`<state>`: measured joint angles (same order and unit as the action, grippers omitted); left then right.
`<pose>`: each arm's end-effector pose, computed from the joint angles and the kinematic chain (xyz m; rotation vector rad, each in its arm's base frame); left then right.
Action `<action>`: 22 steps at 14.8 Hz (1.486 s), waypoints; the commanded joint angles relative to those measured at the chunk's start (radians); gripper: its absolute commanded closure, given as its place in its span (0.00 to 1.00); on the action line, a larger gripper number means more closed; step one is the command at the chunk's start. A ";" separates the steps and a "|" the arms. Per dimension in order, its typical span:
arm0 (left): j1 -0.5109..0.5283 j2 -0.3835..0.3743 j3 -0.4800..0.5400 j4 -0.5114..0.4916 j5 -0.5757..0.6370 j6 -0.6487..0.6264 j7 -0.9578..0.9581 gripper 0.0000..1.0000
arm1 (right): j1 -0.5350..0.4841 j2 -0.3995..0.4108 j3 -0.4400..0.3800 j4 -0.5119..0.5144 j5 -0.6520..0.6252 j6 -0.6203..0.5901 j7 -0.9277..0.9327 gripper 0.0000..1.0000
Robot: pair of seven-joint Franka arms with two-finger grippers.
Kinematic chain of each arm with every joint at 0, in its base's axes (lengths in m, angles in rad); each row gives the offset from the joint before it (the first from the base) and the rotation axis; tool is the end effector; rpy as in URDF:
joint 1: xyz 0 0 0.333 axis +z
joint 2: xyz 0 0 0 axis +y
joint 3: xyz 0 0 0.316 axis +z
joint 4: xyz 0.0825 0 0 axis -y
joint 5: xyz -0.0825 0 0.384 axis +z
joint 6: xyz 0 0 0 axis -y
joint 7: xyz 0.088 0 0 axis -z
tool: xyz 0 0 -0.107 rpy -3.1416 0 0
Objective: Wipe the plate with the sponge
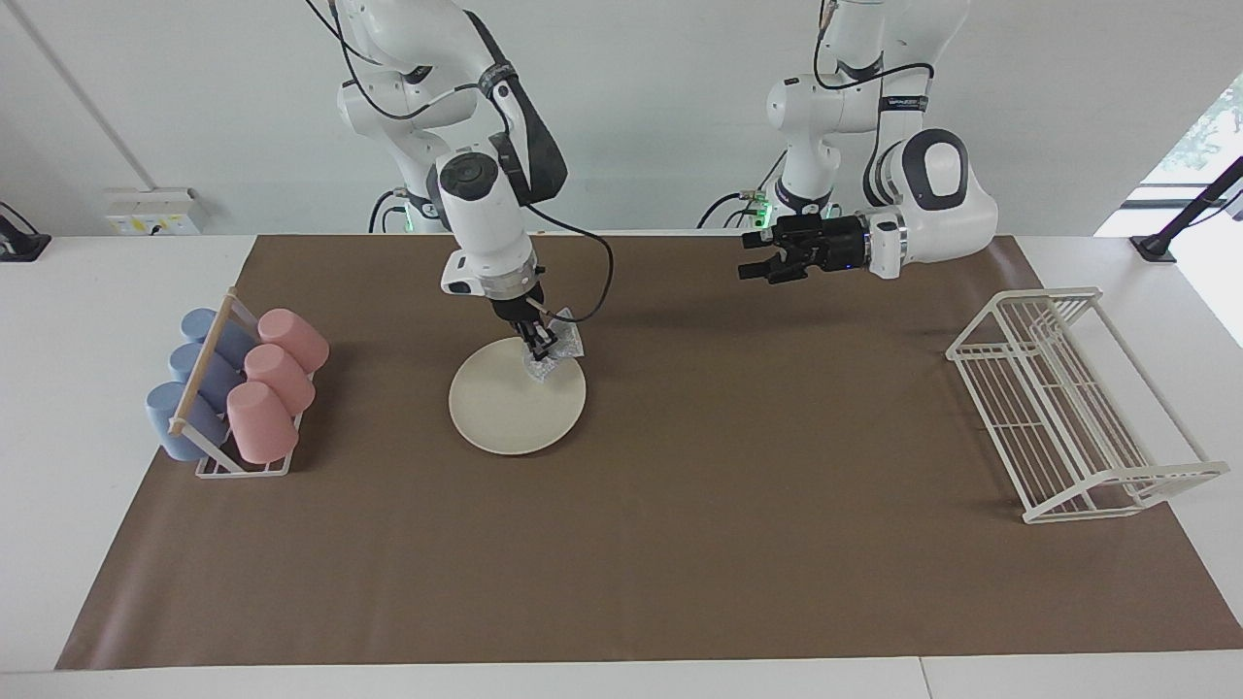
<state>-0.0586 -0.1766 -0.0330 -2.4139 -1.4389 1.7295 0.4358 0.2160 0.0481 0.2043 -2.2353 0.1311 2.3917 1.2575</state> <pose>0.4425 -0.1322 0.4118 1.7752 0.1506 -0.1887 0.4938 0.2215 0.3598 -2.6741 1.3401 0.0073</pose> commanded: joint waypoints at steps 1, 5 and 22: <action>0.003 -0.014 -0.002 0.025 0.072 0.064 -0.015 0.00 | -0.049 0.005 0.015 -0.055 -0.008 0.092 0.002 1.00; 0.005 -0.018 -0.002 0.108 0.304 0.128 -0.142 0.00 | -0.040 0.078 0.017 -0.066 -0.008 0.133 -0.003 1.00; 0.016 -0.020 -0.004 0.228 0.805 0.150 -0.367 0.00 | -0.037 0.139 0.018 -0.061 0.010 0.243 0.029 1.00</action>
<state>-0.0460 -0.1889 -0.0319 -2.1896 -0.6559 1.8698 0.0935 0.1568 0.1325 0.2143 -2.2953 0.1339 2.5600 1.2184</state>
